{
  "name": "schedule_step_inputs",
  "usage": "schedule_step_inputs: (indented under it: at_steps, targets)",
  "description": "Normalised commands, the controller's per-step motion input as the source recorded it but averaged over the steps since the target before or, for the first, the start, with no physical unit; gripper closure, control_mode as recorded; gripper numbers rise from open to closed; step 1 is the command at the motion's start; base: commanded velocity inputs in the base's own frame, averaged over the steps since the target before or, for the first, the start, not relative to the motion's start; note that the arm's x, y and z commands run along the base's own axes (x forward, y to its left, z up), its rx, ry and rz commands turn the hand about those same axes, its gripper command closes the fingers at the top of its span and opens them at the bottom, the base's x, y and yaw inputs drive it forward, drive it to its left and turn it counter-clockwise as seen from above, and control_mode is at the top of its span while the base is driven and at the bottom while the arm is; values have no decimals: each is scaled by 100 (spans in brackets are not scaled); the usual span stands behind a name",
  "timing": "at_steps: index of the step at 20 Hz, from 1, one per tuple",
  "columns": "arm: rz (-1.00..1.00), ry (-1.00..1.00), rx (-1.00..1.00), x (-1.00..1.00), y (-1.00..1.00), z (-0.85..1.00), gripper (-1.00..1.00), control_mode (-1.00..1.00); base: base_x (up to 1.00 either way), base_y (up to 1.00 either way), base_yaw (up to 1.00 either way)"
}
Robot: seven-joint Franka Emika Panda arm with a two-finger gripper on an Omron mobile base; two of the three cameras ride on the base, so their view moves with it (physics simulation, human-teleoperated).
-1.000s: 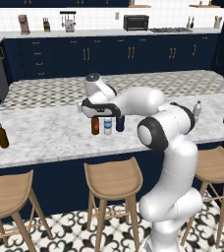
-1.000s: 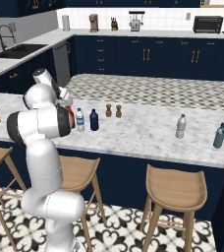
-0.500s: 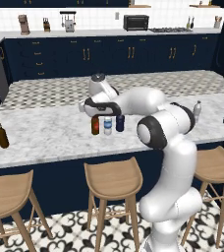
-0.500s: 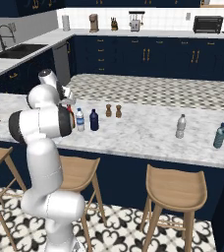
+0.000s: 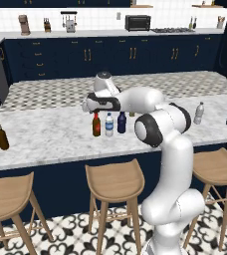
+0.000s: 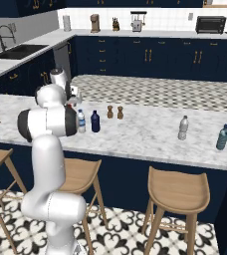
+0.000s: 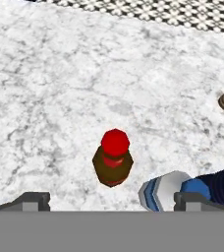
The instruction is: Move the plastic bottles in the middle to the plastics group, and the glass bottles in the middle to the glass group.
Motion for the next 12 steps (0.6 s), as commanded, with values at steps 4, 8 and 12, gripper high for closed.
schedule_step_inputs:
  at_steps: [4, 8, 12]
  targets:
    - [1, 0, 0, 28, 0, -7, -100, -100, 0, 0, 0]
    - [1, 0, 0, 15, 0, -34, -100, -100, 0, 0, 0]
    - [0, 0, 0, 5, 0, -18, -100, -100, 0, 0, 0]
